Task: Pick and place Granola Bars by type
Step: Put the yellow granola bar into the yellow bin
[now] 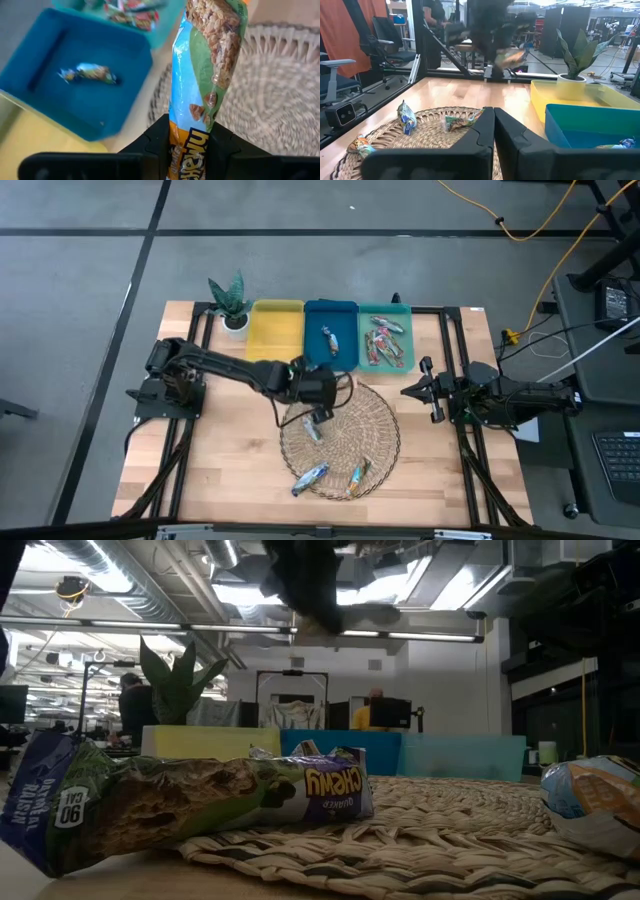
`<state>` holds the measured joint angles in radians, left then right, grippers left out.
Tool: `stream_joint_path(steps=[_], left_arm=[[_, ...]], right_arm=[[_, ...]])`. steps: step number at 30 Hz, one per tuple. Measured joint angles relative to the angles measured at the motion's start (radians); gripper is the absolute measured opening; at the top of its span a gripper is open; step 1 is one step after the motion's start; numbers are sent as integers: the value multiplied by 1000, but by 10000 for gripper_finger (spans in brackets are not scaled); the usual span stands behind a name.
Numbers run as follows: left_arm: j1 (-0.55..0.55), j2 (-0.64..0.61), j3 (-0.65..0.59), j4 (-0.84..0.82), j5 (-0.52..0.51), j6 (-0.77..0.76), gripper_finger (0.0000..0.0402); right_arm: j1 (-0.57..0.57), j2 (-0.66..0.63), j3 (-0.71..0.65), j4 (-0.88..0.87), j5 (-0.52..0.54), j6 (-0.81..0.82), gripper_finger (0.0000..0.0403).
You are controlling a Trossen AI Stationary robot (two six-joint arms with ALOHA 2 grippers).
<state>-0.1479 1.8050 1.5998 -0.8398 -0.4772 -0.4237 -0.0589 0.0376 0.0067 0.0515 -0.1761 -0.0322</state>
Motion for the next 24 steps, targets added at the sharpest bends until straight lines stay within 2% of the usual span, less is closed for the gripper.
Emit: stream_joint_path(steps=[5,17,24], left_arm=[[39,-85,24,-13,-3,50,75],[135,-417,25,-93,-91,111,74],[195,-511,25,-183,-108,132,74]], right_arm=[[0,0,0,1,0,0,14],[0,0,0,0,0,1,14],[0,0,0,0,0,1,14]])
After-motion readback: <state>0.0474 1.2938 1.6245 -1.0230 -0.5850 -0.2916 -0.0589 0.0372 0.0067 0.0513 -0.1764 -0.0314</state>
